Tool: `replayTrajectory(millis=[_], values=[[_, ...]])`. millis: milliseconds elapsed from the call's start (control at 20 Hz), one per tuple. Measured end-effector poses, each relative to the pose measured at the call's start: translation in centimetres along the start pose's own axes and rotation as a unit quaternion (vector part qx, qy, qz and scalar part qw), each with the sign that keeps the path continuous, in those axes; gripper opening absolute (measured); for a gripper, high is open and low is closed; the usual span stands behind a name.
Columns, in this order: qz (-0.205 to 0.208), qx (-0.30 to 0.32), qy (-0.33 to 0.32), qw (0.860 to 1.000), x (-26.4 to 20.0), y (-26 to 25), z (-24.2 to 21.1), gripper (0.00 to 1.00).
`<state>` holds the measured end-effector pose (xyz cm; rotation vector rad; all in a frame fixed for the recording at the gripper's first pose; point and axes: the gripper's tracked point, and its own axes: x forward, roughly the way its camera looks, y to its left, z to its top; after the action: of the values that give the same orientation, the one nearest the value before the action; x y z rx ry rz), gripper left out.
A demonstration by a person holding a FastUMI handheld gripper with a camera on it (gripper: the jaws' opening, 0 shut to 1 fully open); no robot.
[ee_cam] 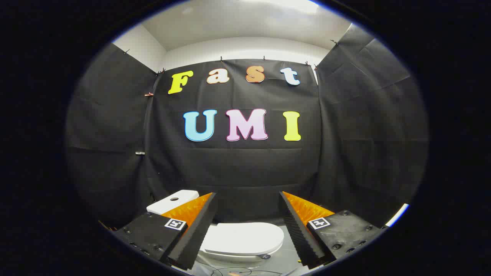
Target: Open the toilet lid.
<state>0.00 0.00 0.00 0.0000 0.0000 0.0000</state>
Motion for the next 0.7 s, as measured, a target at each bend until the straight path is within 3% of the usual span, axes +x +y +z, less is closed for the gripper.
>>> replayTrajectory(millis=[700], values=[[-0.011,-0.010,-0.008,1.000,-0.28,0.25,0.51,1.00]])
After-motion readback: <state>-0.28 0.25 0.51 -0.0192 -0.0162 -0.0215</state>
